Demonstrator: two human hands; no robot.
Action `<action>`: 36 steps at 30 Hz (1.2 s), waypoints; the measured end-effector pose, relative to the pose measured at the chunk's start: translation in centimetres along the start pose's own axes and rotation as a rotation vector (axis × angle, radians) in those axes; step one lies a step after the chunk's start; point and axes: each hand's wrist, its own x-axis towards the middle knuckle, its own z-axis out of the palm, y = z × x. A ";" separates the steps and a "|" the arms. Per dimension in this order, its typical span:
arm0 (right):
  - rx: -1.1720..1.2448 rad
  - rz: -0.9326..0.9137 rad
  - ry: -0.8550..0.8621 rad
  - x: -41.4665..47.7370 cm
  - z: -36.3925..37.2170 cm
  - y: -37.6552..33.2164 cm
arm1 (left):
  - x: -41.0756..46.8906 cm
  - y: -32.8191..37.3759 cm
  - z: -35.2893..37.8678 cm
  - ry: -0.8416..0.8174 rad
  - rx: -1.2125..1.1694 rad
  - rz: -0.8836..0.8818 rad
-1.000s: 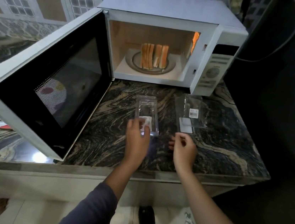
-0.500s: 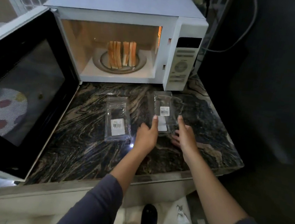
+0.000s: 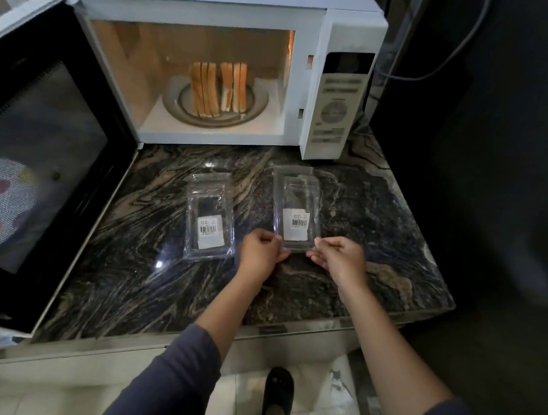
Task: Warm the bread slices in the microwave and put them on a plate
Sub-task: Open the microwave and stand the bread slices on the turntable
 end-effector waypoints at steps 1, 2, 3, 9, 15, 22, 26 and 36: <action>-0.015 -0.008 0.010 0.0 0.0 0.1 | 0.0 0.0 0.0 -0.001 -0.002 0.003; -0.030 -0.014 0.019 0.0 0.0 0.2 | 0.1 0.0 -0.1 -0.001 -0.001 0.000; -0.041 -0.019 0.026 0.1 0.1 0.2 | 0.2 -0.1 -0.1 0.000 0.000 -0.007; -0.098 -0.008 0.049 0.1 0.3 -0.3 | 0.5 0.0 0.0 0.025 0.016 -0.083; -0.187 0.003 0.040 0.5 0.2 -0.8 | 0.2 0.1 0.0 0.034 0.010 -0.100; -0.200 -0.005 0.043 0.3 0.2 -1.0 | 0.1 0.6 -0.3 0.016 0.074 -0.062; -0.260 -0.052 0.050 0.0 0.6 -0.6 | -0.7 0.7 -0.6 0.012 0.301 0.080; -0.571 -0.305 0.169 -0.1 2.2 -0.8 | -3.3 2.6 -6.3 0.421 0.367 0.808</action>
